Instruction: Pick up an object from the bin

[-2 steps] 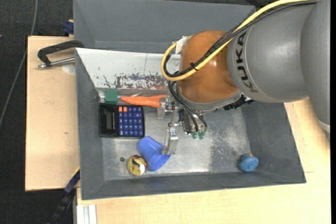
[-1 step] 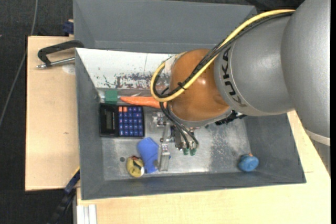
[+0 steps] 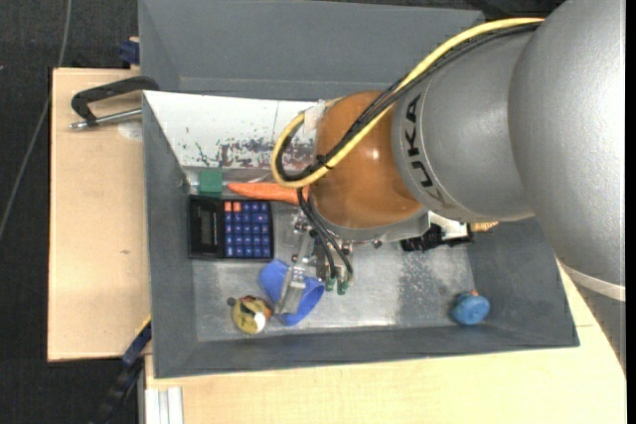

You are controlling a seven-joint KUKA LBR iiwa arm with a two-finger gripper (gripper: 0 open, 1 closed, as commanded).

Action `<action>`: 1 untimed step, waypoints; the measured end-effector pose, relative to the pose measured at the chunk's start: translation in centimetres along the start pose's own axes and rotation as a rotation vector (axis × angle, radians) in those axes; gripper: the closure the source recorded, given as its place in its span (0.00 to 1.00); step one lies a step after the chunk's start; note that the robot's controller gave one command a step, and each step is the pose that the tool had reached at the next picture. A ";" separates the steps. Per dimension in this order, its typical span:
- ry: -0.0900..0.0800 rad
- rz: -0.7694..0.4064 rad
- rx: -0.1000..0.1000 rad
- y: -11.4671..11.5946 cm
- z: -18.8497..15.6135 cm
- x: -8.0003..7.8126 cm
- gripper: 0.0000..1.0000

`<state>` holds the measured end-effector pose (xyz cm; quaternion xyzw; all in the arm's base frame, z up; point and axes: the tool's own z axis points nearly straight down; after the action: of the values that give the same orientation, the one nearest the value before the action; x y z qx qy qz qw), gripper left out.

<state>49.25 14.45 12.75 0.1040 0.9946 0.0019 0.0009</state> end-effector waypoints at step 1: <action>0.005 0.049 0.000 -0.1 -0.6 -0.3 0.00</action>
Offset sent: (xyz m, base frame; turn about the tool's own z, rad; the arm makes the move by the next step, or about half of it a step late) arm -0.0022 -0.0044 -0.0575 0.0879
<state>49.50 14.29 13.31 0.1281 0.9918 0.0020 -0.0016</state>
